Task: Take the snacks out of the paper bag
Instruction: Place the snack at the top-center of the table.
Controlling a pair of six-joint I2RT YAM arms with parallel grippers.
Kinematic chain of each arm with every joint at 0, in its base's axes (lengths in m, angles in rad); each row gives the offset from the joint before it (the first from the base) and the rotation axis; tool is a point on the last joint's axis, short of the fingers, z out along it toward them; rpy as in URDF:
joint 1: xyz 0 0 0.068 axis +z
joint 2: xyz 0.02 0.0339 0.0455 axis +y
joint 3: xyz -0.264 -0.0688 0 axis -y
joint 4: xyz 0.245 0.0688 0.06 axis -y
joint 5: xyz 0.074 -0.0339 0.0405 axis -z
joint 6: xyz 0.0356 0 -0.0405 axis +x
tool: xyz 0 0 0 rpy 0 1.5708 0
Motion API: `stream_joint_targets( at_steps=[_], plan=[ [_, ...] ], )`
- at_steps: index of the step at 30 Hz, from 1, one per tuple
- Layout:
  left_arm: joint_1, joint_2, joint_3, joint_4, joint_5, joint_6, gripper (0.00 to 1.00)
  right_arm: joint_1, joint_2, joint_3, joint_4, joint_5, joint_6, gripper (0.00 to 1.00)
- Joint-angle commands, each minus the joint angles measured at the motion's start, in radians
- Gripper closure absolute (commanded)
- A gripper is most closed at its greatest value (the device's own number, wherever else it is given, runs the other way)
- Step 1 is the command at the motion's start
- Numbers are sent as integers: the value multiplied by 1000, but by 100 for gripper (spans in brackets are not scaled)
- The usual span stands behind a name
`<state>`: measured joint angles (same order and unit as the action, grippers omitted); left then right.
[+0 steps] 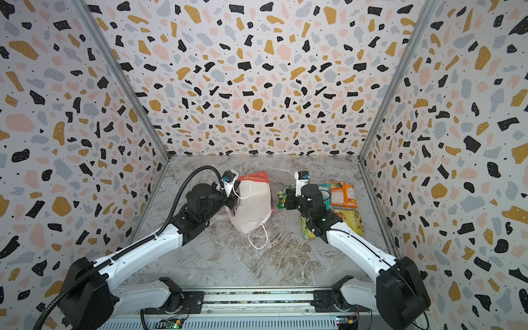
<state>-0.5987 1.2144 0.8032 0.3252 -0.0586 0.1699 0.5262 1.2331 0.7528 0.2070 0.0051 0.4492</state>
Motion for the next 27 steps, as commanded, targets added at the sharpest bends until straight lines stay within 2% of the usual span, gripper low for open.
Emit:
stream_joint_targets(
  at_steps=[1, 7, 19, 27],
  plan=[
    [-3, -36, -12, 72, -28, 9, 100, -21, 14, -8, 118, -27, 25, 100],
    [-3, -52, -26, 90, -46, 8, 100, -28, 109, 14, 144, -51, 50, 100],
    [-3, -44, -36, 98, -32, 14, 100, -38, 271, 71, 150, 11, 104, 100],
    [-3, -44, -35, 97, -25, 19, 100, -82, 342, 121, 152, 30, 124, 98]
  ],
)
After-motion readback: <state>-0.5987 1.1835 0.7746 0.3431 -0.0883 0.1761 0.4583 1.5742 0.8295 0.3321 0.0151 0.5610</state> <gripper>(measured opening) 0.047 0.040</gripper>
